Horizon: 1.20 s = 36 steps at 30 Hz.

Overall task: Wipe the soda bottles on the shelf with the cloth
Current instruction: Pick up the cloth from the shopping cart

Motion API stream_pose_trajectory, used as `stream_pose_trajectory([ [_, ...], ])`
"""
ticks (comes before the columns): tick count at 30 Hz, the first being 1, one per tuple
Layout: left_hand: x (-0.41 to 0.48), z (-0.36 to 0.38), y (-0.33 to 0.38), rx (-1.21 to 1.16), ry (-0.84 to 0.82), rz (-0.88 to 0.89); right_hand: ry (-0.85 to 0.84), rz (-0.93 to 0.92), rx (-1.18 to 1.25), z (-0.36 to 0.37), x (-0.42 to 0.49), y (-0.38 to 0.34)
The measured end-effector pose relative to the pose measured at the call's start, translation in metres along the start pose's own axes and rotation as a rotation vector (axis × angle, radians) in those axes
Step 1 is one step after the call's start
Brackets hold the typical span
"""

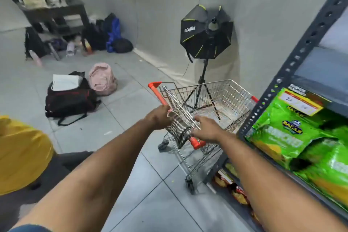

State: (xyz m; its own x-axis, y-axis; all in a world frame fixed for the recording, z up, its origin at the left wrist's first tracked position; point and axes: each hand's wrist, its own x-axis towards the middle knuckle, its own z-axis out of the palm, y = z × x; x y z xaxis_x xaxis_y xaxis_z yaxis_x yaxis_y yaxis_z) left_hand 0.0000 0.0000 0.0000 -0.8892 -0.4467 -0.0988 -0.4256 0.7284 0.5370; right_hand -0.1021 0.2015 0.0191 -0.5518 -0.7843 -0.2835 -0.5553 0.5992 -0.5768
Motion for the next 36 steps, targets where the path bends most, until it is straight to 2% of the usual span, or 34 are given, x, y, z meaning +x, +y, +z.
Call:
stream_pose_trajectory([
  [5, 0.036, 0.028, -0.025, -0.252, -0.097, -0.133, -0.103, 0.071, 0.051, 0.032, 0.036, 0.0],
  [12, 0.063, 0.059, -0.036, -0.439, -0.043, -0.365, -0.058, 0.107, 0.013, 0.056, 0.059, 0.007],
  [14, 0.067, 0.06, -0.04, -0.409, -0.049, -0.36, -0.029, 0.102, 0.0, 0.059, 0.062, 0.012],
  [17, 0.07, 0.048, -0.038, -0.392, -0.14, -0.279, -0.007, 0.091, 0.011, 0.059, 0.062, 0.017],
  [21, 0.064, 0.013, -0.005, -0.564, -0.243, -0.061, 0.121, 0.096, 0.066, 0.045, 0.054, 0.016],
  [25, 0.048, -0.025, 0.05, -0.624, -0.286, 0.137, 0.432, 0.122, 0.154, 0.006, 0.033, 0.004],
  [27, 0.042, -0.039, 0.081, -0.654, -0.308, 0.217, 0.638, 0.085, 0.24, -0.019, 0.02, 0.0],
  [29, 0.036, -0.05, 0.11, -0.679, -0.318, 0.277, 0.762, 0.026, 0.342, -0.047, 0.005, 0.001],
  [34, 0.02, -0.056, 0.176, -0.778, -0.34, 0.441, 0.77, -0.098, 0.443, -0.107, -0.059, 0.017],
  [36, 0.014, -0.053, 0.205, -0.733, -0.337, 0.494, 0.864, -0.079, 0.397, -0.125, -0.091, 0.028],
])
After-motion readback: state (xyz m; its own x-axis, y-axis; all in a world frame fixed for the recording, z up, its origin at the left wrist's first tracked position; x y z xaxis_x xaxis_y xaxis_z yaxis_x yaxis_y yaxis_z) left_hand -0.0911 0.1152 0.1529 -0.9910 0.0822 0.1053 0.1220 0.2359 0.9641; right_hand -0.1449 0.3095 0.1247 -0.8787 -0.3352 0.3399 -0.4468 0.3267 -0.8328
